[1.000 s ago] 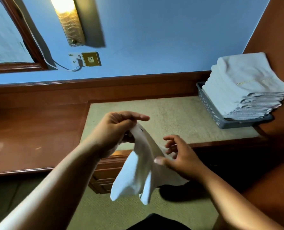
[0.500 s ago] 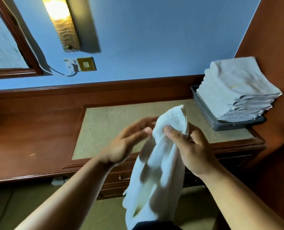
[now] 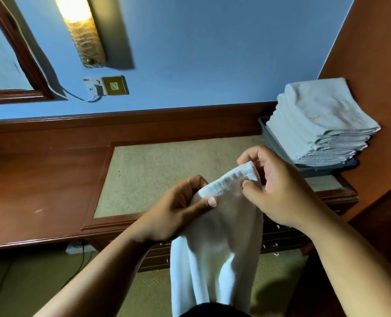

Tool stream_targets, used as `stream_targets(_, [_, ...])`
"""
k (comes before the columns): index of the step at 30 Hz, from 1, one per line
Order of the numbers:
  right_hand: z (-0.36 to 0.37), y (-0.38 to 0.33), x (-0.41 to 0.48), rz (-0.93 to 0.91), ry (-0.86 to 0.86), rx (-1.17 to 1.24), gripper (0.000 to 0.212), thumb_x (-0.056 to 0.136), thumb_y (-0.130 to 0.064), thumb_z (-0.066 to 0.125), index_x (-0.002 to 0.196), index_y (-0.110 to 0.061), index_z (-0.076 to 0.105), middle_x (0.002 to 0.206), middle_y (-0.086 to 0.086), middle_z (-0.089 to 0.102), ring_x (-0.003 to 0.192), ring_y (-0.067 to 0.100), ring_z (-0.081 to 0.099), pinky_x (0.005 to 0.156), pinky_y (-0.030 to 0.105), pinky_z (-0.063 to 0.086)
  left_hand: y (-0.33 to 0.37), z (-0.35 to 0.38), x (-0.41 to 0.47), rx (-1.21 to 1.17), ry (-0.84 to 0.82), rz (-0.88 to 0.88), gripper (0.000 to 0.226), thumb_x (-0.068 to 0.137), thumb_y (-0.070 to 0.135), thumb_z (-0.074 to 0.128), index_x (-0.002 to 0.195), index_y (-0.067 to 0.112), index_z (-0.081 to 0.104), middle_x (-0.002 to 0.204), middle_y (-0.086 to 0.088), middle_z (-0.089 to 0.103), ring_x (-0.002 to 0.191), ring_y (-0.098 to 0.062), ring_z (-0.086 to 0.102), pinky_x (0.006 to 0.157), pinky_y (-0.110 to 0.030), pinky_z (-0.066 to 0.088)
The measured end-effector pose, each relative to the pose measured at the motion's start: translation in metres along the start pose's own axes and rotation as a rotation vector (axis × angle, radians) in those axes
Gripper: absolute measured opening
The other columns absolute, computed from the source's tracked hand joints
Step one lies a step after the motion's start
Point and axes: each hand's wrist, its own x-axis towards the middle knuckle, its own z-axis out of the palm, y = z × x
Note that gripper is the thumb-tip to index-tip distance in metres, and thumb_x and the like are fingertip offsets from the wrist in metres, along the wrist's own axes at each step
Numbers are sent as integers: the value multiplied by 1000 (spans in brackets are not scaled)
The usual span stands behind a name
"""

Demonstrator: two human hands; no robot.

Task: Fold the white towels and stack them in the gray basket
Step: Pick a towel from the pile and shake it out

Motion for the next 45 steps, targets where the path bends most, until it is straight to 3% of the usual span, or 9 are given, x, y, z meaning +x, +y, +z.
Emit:
stream_targets(3, [-3, -9, -1, -269, -43, -337, 59, 81, 1, 59, 132, -27, 53, 104, -13, 63, 93, 4, 60, 82, 18, 48, 5, 9, 3, 211, -18, 62, 26, 96, 30, 65, 96, 5, 56, 81, -6, 59, 72, -12, 53, 60, -34, 44])
stream_targets(6, [2, -8, 3, -341, -114, -515, 39, 79, -4, 46, 106, -23, 65, 92, -8, 63, 86, 13, 60, 78, 25, 49, 10, 16, 5, 308, 23, 104, 30, 92, 42, 66, 96, 13, 59, 86, -10, 63, 74, -11, 56, 62, -43, 48])
stream_targets(9, [6, -1, 3, -293, -100, -499, 23, 77, -16, 27, 74, -21, 50, 69, -6, 50, 60, 17, 49, 51, 33, 42, 11, 20, 5, 251, 134, 131, 29, 88, 41, 71, 95, 16, 59, 83, -7, 65, 72, -13, 60, 60, -43, 49])
stream_targets(15, [-4, -3, 5, -299, -140, -567, 16, 73, -31, 37, 62, -22, 42, 51, -2, 46, 46, 19, 41, 44, 23, 24, -13, 22, -2, 241, 186, 157, 17, 90, 24, 76, 95, 21, 60, 78, 6, 58, 63, -5, 50, 58, -22, 40])
stream_targets(22, [0, -1, 10, -337, -276, -562, 20, 73, -44, 49, 63, -28, 40, 46, -6, 40, 42, 12, 35, 41, 19, 23, -32, 37, -11, -36, 244, 183, 19, 89, 28, 77, 98, 16, 64, 95, -25, 67, 87, -52, 61, 80, -66, 48])
stream_targets(27, [4, -5, 17, -369, -300, -546, 25, 75, -53, 50, 67, -30, 47, 48, -6, 44, 44, 13, 41, 41, 24, 30, -41, 39, -11, -173, 334, 145, 22, 86, 26, 77, 99, 14, 64, 98, -33, 64, 91, -35, 64, 84, -53, 49])
stream_targets(33, [2, -1, 17, -367, -324, -579, 26, 79, -50, 51, 70, -25, 49, 48, -5, 39, 45, 12, 37, 42, 26, 31, -51, 51, -15, -156, 391, 200, 22, 86, 29, 79, 95, 18, 61, 94, -23, 61, 87, -35, 59, 80, -56, 47])
stream_targets(40, [-5, 5, 10, -333, -371, -579, 28, 89, -40, 64, 71, -30, 45, 47, -8, 33, 43, 5, 34, 44, 23, 27, -66, 60, -16, -30, 362, 165, 21, 85, 32, 80, 92, 16, 68, 90, -5, 71, 84, -23, 66, 79, -39, 54])
stream_targets(45, [-1, 6, 11, -358, -334, -542, 31, 92, -41, 64, 71, -35, 43, 49, -11, 37, 43, 2, 36, 45, 21, 25, -90, 64, -13, 292, 224, 128, 24, 87, 47, 75, 87, 22, 75, 88, 5, 71, 90, -18, 62, 81, -38, 51])
